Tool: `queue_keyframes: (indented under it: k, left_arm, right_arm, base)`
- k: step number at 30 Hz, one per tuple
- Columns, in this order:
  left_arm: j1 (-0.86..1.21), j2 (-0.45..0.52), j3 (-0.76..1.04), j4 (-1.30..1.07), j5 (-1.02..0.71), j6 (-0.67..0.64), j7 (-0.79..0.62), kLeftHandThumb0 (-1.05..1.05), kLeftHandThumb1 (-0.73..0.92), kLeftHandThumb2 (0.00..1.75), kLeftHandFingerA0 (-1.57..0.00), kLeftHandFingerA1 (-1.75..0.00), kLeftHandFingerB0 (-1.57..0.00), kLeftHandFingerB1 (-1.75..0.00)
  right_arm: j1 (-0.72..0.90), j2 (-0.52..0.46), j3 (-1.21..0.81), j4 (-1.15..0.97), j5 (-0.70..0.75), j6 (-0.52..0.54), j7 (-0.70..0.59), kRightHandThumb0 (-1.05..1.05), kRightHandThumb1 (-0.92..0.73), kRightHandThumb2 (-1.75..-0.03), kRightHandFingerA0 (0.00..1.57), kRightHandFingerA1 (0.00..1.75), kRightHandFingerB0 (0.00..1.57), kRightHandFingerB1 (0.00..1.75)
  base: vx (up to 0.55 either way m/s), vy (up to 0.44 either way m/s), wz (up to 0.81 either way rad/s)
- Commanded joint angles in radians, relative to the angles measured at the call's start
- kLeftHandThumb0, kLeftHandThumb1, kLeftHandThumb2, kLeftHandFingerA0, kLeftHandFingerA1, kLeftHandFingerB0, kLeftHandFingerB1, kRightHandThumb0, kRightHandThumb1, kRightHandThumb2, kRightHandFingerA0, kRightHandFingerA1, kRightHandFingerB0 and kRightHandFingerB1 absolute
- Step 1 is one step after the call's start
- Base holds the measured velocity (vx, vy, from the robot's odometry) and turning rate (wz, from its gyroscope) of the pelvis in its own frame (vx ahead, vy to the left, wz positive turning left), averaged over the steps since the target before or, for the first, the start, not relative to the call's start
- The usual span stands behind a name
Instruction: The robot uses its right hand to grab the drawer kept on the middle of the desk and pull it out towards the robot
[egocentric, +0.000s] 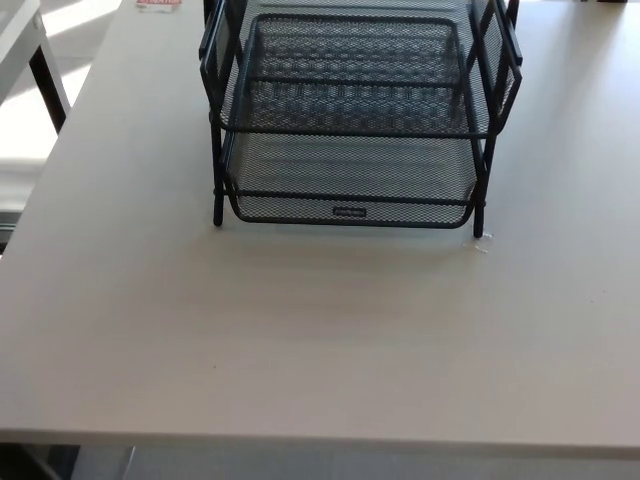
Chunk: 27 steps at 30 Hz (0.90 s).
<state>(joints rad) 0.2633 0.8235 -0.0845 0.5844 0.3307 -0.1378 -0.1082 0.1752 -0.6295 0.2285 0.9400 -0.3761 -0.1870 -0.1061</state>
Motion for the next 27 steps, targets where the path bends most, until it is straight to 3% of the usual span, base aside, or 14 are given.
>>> queue_keyframes:
  k: [1,5,6,11,12,18,19,22,23,24,25,26,27]
  left_arm:
    - [0.055,0.119,-0.046,-0.089,0.085,-0.096,-0.054,-0.33,0.67,0.6,-0.59,-0.99,-0.66,-0.74]
    - [0.06,0.125,-0.05,-0.096,0.076,-0.093,-0.054,-0.33,0.67,0.59,-0.61,-1.01,-0.66,-0.77]
    - [0.067,0.13,-0.048,-0.107,0.076,-0.091,-0.058,-0.33,0.67,0.6,-0.61,-1.01,-0.64,-0.76]
    - [0.079,0.129,-0.036,-0.08,0.068,-0.113,-0.044,-0.32,0.66,0.59,-0.61,-0.96,-0.66,-0.71]
    - [0.081,0.128,-0.034,-0.087,0.071,-0.098,-0.043,-0.34,0.66,0.59,-0.62,-0.97,-0.63,-0.68]
    - [0.098,0.129,-0.026,-0.117,0.072,-0.078,-0.048,-0.33,0.67,0.59,-0.61,-0.96,-0.63,-0.67]
    - [0.096,0.126,-0.026,-0.117,0.074,-0.07,-0.049,-0.34,0.66,0.59,-0.62,-0.95,-0.63,-0.67]
    - [0.084,0.124,-0.033,-0.097,0.082,-0.083,-0.045,-0.34,0.67,0.59,-0.61,-0.96,-0.63,-0.67]
    - [0.085,0.125,-0.03,-0.099,0.077,-0.09,-0.048,-0.33,0.65,0.59,-0.6,-0.99,-0.66,-0.74]
    - [0.084,0.126,-0.03,-0.095,0.075,-0.105,-0.047,-0.33,0.65,0.59,-0.6,-0.99,-0.66,-0.74]
    - [0.078,0.122,-0.032,-0.085,0.075,-0.105,-0.046,-0.33,0.65,0.59,-0.61,-0.98,-0.66,-0.73]
    - [0.077,0.122,-0.032,-0.085,0.076,-0.105,-0.046,-0.33,0.65,0.59,-0.61,-0.98,-0.66,-0.73]
    - [0.062,0.118,-0.04,-0.066,0.081,-0.101,-0.049,-0.33,0.65,0.59,-0.61,-0.95,-0.66,-0.7]
  right_arm:
    - [0.094,-0.129,-0.027,-0.115,-0.04,-0.16,-0.075,-0.66,-0.59,-0.59,0.68,0.43,0.6,0.42]
    - [0.13,-0.152,-0.077,-0.14,0.018,-0.149,-0.006,-0.64,-0.59,-0.59,0.65,0.42,0.57,0.39]
    - [0.145,-0.161,-0.1,-0.164,0.037,-0.125,0.023,-0.67,-0.52,-0.63,0.63,0.45,0.54,0.41]
    - [0.16,-0.211,-0.167,-0.2,0.066,-0.11,0.11,-0.65,-0.57,-0.58,0.65,0.43,0.57,0.38]
    - [0.17,-0.248,-0.213,-0.226,0.111,-0.075,0.169,-0.71,-0.45,-0.66,0.64,0.48,0.54,0.43]
    - [0.202,-0.312,-0.329,-0.286,0.152,-0.034,0.235,-0.66,-0.51,-0.57,0.73,0.46,0.6,0.39]
    - [0.223,-0.342,-0.366,-0.327,0.165,0.0,0.268,-0.65,-0.5,-0.57,0.74,0.57,0.6,0.4]
    - [0.26,-0.384,-0.425,-0.404,0.172,0.061,0.315,-0.65,-0.48,-0.56,0.74,0.59,0.6,0.4]
    - [0.285,-0.407,-0.461,-0.453,0.174,0.097,0.341,-0.65,-0.5,-0.56,0.59,0.52,0.57,0.41]
    - [0.303,-0.431,-0.486,-0.497,0.175,0.138,0.375,-0.65,-0.5,-0.56,0.59,0.52,0.57,0.41]
    - [0.334,-0.444,-0.524,-0.559,0.161,0.174,0.383,-0.7,-0.38,-0.82,0.6,0.68,0.53,0.52]
    - [0.338,-0.441,-0.529,-0.567,0.159,0.18,0.387,-0.7,-0.38,-0.82,0.6,0.68,0.53,0.52]
    - [0.375,-0.451,-0.602,-0.672,0.161,0.273,0.423,-0.7,-0.49,-0.56,0.61,0.57,0.6,0.45]
  base:
    - [0.0,0.0,0.0]
    - [0.0,0.0,0.0]
    - [0.0,0.0,0.0]
    - [0.0,0.0,0.0]
    - [0.0,0.0,0.0]
    - [0.0,0.0,0.0]
    - [0.0,0.0,0.0]
    - [0.0,0.0,0.0]
    - [0.0,0.0,0.0]
    - [0.0,0.0,0.0]
    - [0.0,0.0,0.0]
    - [0.0,0.0,0.0]
    - [0.0,0.0,0.0]
